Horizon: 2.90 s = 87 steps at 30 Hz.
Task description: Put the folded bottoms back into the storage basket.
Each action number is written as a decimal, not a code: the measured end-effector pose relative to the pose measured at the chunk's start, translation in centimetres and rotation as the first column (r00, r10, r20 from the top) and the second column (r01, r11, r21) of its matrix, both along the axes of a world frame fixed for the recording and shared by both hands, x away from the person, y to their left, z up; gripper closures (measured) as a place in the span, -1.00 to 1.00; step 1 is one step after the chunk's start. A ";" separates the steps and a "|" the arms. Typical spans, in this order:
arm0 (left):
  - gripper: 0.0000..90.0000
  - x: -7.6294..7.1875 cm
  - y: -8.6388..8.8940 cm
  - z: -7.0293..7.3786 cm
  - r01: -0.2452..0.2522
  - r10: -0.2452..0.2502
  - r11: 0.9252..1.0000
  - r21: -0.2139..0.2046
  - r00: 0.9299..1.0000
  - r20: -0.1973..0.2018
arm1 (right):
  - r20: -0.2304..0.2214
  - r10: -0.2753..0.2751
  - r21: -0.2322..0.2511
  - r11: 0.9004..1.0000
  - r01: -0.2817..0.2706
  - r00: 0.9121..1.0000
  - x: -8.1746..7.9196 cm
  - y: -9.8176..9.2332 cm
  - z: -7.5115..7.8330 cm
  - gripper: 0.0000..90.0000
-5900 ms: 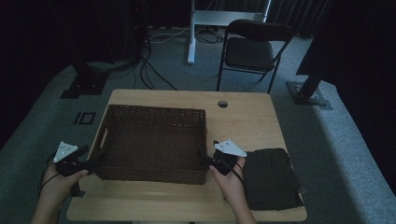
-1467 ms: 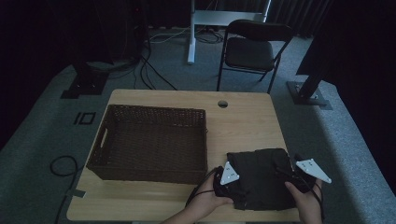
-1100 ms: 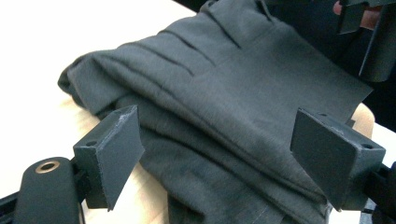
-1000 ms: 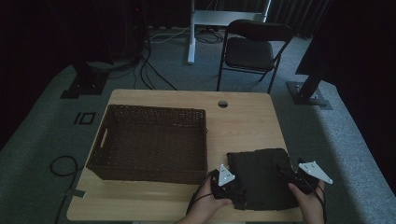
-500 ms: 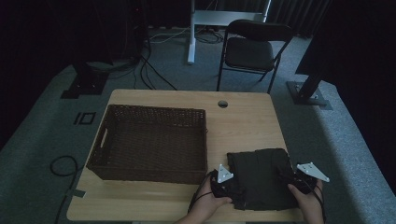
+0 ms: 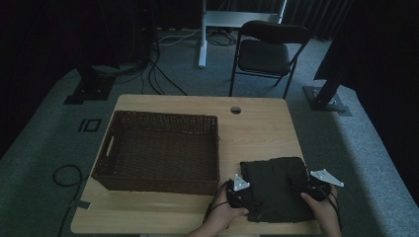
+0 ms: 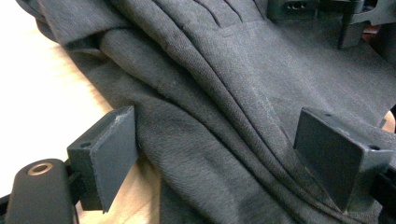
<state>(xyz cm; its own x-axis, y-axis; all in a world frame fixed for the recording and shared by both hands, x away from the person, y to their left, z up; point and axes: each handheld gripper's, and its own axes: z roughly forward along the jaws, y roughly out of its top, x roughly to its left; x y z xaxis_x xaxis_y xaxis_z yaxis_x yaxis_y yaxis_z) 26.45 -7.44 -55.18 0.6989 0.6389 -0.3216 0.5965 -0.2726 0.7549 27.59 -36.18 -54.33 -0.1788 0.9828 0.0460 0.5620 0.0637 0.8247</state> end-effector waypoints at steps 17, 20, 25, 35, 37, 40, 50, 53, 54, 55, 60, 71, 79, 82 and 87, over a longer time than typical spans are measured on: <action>-0.48 1.4 -1.2 0.0 0.039 -0.039 0.999 0.036 0.999 -0.008 | -0.152 0.040 0.160 0.987 -0.015 0.988 1.3 -0.5 -0.6 -0.62; -0.28 1.8 -1.4 0.0 0.043 -0.042 0.998 0.040 0.999 -0.006 | -0.182 0.072 0.176 0.984 -0.039 0.981 1.6 -0.5 -0.3 -0.33; 0.10 2.4 -1.8 0.0 0.072 -0.072 0.996 0.048 0.997 -0.006 | -0.214 0.102 0.218 0.974 -0.054 0.972 1.5 0.0 0.2 0.20; 0.56 2.4 -1.8 2.1 0.129 -0.132 0.989 0.066 0.990 0.039 | -0.189 0.056 0.243 0.970 -0.009 0.980 0.3 0.5 1.4 0.43; 0.57 2.3 -1.8 2.7 0.130 -0.133 0.989 0.064 0.990 0.050 | -0.176 0.058 0.244 0.970 -0.013 0.983 0.2 0.5 1.8 0.44; 0.57 2.3 -1.8 3.5 0.129 -0.131 0.991 0.047 0.990 0.052 | -0.153 0.052 0.248 0.969 -0.012 0.987 0.0 0.5 2.7 0.45; 0.56 2.8 -1.2 5.9 0.137 -0.139 0.990 0.023 0.988 0.070 | -0.110 0.050 0.283 0.959 -0.017 0.993 -0.2 0.6 5.6 0.45; 0.56 3.1 -0.8 7.1 0.145 -0.146 0.989 0.024 0.987 0.072 | -0.089 0.054 0.296 0.955 -0.025 0.995 -0.2 0.8 6.4 0.45; 0.56 3.2 -0.6 7.5 0.145 -0.147 0.989 0.028 0.986 0.075 | -0.085 0.054 0.303 0.953 -0.026 0.995 -0.2 0.8 6.7 0.45; 0.56 3.3 -0.5 7.9 0.148 -0.150 0.989 0.031 0.985 0.082 | -0.077 0.057 0.306 0.951 -0.031 0.995 -0.2 0.9 7.0 0.45; 0.56 3.8 0.2 9.6 0.149 -0.151 0.988 0.031 0.982 0.114 | -0.044 0.061 0.312 0.949 -0.045 0.997 0.2 1.5 8.7 0.45; 0.56 4.7 2.2 13.1 0.144 -0.144 0.990 0.011 0.977 0.154 | 0.012 0.087 0.323 0.942 -0.086 0.996 1.2 2.9 12.3 0.45; 0.56 5.6 4.1 15.4 0.132 -0.134 0.991 0.027 0.974 0.184 | 0.040 0.103 0.344 0.933 -0.110 0.994 2.6 4.7 14.4 0.45; 0.56 5.9 5.0 16.0 0.128 -0.131 0.991 0.029 0.974 0.188 | 0.048 0.113 0.346 0.930 -0.123 0.992 3.0 5.4 14.9 0.45; 0.56 6.4 6.5 17.1 0.113 -0.114 0.993 0.018 0.973 0.199 | 0.060 0.127 0.352 0.926 -0.140 0.990 3.8 6.7 16.0 0.45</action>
